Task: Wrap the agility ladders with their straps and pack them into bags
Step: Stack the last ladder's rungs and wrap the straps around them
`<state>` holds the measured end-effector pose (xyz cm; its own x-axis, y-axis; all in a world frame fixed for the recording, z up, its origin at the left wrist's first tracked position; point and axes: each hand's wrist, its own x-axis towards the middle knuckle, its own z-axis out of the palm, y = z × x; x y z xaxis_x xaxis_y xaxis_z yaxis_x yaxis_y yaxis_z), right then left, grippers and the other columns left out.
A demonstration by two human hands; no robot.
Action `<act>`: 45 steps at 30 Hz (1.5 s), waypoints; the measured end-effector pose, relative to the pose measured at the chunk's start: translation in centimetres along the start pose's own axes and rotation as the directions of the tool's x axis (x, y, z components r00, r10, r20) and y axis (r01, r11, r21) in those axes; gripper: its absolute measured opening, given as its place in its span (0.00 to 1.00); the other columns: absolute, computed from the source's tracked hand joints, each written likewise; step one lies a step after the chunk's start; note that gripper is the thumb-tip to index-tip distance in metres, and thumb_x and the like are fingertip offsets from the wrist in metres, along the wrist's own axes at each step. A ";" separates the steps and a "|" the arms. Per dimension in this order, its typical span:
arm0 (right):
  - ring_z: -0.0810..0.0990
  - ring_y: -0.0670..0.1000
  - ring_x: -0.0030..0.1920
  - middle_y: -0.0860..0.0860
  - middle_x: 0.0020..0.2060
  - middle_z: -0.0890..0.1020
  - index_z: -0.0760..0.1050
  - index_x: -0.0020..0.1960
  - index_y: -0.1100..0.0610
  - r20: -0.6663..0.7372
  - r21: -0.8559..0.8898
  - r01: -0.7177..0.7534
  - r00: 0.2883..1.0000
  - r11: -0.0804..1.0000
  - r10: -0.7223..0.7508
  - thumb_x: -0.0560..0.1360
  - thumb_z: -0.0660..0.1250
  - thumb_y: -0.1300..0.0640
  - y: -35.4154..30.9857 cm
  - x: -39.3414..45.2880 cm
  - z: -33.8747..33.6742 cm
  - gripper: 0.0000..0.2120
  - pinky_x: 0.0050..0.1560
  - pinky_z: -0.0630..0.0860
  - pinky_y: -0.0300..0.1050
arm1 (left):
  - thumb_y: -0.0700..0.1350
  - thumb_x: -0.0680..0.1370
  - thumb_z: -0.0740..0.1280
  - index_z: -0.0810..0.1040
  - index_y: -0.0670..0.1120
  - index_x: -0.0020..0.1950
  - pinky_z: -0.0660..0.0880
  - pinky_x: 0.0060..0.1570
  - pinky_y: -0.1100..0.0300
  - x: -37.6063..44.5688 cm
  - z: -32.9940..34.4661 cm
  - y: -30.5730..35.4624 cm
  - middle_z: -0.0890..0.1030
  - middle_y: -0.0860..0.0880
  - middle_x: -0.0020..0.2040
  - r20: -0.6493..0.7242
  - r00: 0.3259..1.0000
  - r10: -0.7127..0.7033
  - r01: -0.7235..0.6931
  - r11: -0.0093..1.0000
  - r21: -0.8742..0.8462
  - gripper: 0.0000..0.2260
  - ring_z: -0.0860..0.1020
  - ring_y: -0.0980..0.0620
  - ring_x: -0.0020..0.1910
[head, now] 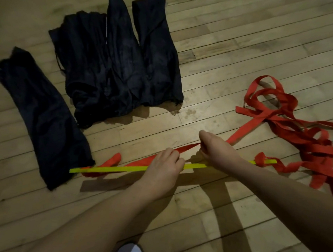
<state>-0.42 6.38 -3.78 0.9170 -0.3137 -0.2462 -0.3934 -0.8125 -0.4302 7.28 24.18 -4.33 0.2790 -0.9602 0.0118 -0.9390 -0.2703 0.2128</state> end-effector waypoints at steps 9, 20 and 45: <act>0.77 0.56 0.48 0.53 0.50 0.79 0.76 0.57 0.56 -0.038 -0.001 -0.041 0.998 0.999 0.041 0.79 0.58 0.60 0.5 -1.3 -2.3 0.10 0.50 0.70 0.49 | 0.35 0.80 0.60 0.70 0.41 0.55 0.42 0.72 0.34 -0.2 -1.0 2.1 0.55 0.37 0.76 0.193 0.981 0.013 -0.037 0.992 0.118 0.05 0.41 0.38 0.77; 0.77 0.44 0.38 0.49 0.41 0.81 0.80 0.56 0.57 0.281 0.160 -0.144 0.955 0.977 0.094 0.79 0.63 0.58 2.0 -2.9 -3.8 0.09 0.40 0.71 0.39 | 0.38 0.67 0.75 0.66 0.46 0.58 0.77 0.40 0.53 -1.8 -2.2 -1.0 0.79 0.41 0.50 0.213 0.975 0.060 -0.103 0.976 0.193 0.25 0.80 0.43 0.44; 0.71 0.49 0.56 0.45 0.53 0.75 0.71 0.57 0.49 0.270 -0.148 0.205 0.949 0.967 -0.160 0.80 0.60 0.49 3.6 -5.1 -1.8 0.08 0.64 0.60 0.50 | 0.57 0.71 0.72 0.77 0.44 0.57 0.75 0.46 0.52 -2.8 1.1 -0.5 0.77 0.45 0.49 0.021 0.994 -0.105 0.092 0.942 0.324 0.21 0.74 0.46 0.47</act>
<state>-6.45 4.16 -2.49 0.9161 -0.0352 -0.3994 -0.1828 -0.9232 -0.3379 6.79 26.92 -5.53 0.3715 -0.9279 -0.0312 -0.9236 -0.3659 -0.1149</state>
